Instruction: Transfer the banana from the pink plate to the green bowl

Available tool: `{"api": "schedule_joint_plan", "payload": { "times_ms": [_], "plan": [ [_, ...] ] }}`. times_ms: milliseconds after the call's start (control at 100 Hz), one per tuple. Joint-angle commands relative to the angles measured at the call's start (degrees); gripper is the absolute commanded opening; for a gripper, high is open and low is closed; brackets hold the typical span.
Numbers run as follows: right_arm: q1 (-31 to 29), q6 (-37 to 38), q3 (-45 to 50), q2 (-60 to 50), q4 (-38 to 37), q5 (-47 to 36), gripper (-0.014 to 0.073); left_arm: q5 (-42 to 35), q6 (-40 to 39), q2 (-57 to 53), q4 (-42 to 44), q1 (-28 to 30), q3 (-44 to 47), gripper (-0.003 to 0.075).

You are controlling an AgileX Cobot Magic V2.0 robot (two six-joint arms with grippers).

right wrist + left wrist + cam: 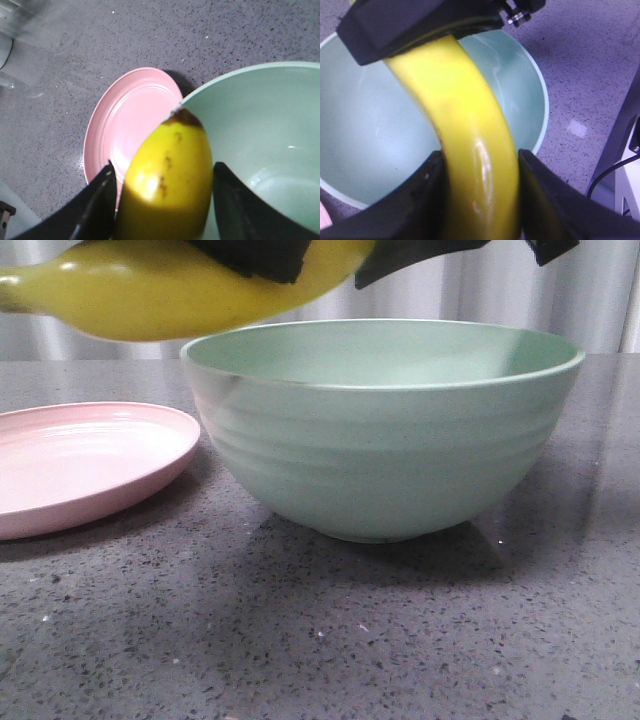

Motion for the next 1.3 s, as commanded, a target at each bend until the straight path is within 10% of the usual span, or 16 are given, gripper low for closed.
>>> {"api": "schedule_joint_plan", "payload": {
  "times_ms": [0, 250, 1290],
  "plan": [
    [0.13, -0.5, -2.08, -1.23, 1.04, -1.62, 0.0267, -4.67, 0.09, -1.19, -1.07, -0.29, -2.18, 0.0183],
    [0.13, -0.5, -2.08, -1.23, 0.66, -1.51, -0.0069, -5.31, 0.09, -1.19, 0.29, -0.29, -2.18, 0.0366],
    [-6.19, -0.5, -1.87, 1.47, -20.69, -5.63, -0.0048, -7.4, 0.09, -5.75, 0.92, -0.29, -2.31, 0.0379]
  ]
}}
